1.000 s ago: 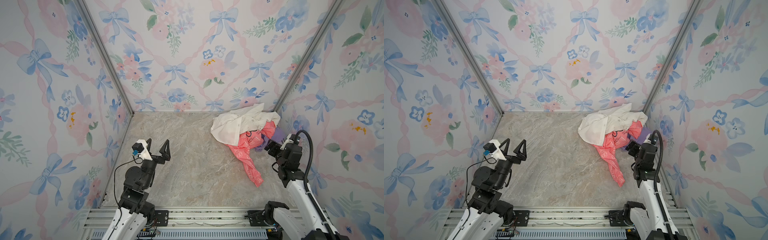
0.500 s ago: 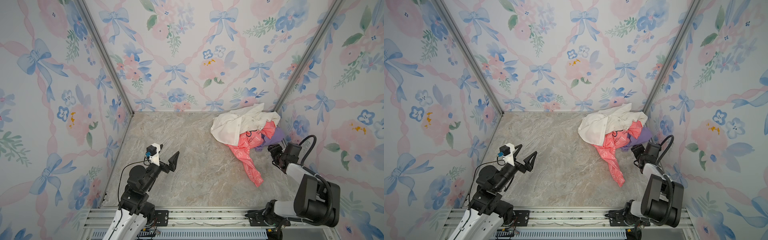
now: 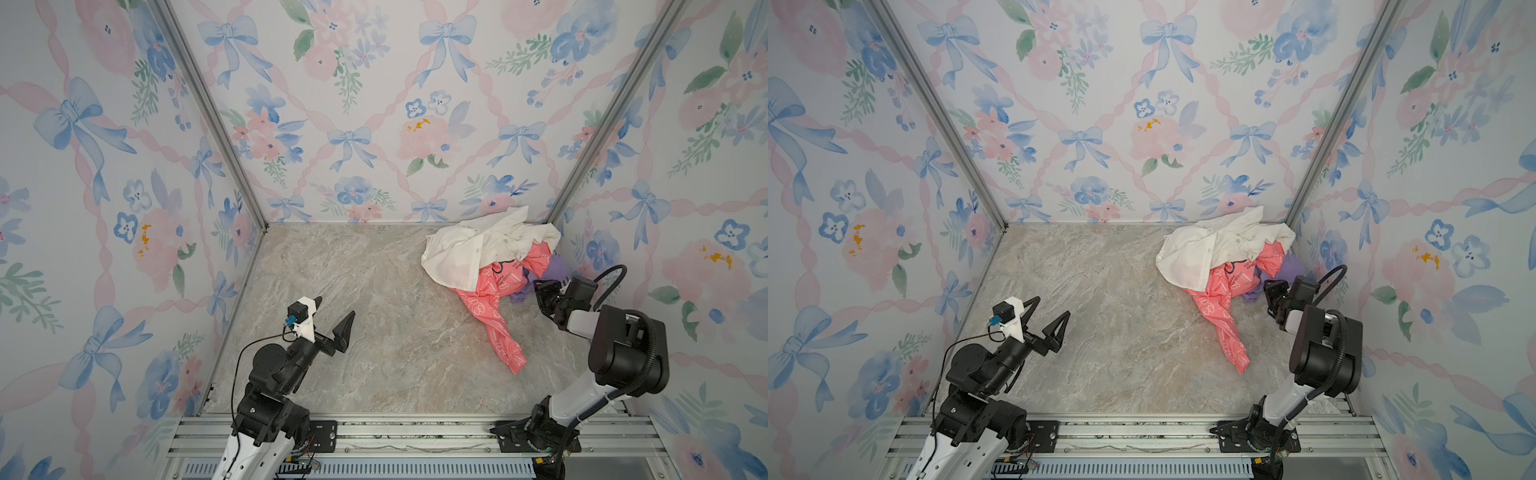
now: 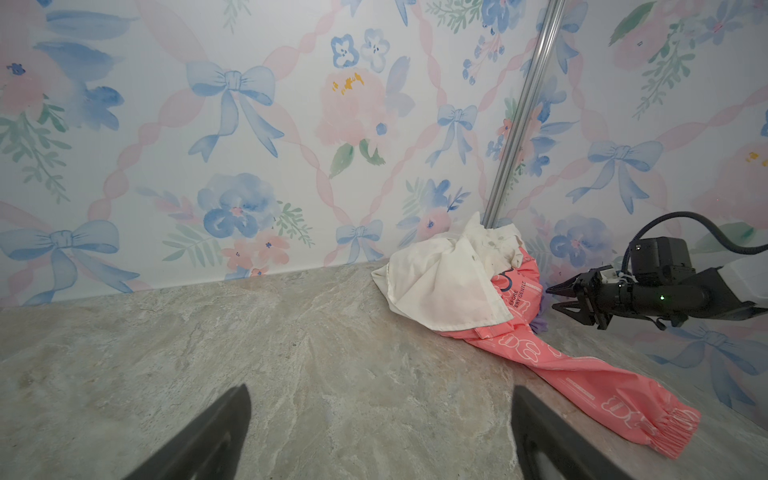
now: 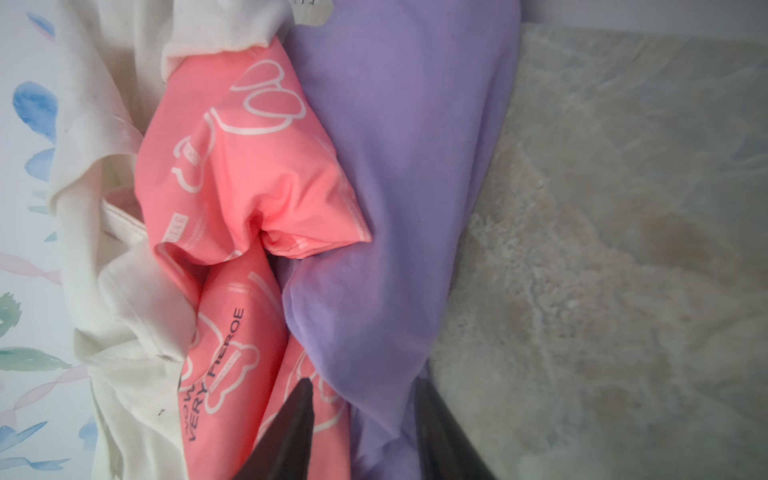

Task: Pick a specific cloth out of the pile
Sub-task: 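Reach the right gripper to the purple shirt's edge and close on it, then lift the purple shirt up out of the pile with the right gripper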

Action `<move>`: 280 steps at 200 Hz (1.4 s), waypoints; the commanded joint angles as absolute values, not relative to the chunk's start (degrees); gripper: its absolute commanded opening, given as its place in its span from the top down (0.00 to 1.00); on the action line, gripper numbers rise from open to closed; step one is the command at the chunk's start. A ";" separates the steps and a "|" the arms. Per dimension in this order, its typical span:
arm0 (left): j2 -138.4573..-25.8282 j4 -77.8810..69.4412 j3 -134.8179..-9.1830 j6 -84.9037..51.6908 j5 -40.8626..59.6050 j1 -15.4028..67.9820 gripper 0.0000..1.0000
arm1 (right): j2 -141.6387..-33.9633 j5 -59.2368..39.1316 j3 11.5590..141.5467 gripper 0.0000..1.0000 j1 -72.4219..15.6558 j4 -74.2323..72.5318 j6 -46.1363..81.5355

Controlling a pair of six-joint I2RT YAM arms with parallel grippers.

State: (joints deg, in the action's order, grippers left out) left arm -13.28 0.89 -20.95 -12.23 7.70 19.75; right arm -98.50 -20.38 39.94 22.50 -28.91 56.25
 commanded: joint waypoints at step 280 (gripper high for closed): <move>-11.69 1.83 -19.95 -13.10 3.08 19.94 0.02 | -80.92 -16.87 54.11 1.00 17.36 -18.85 56.36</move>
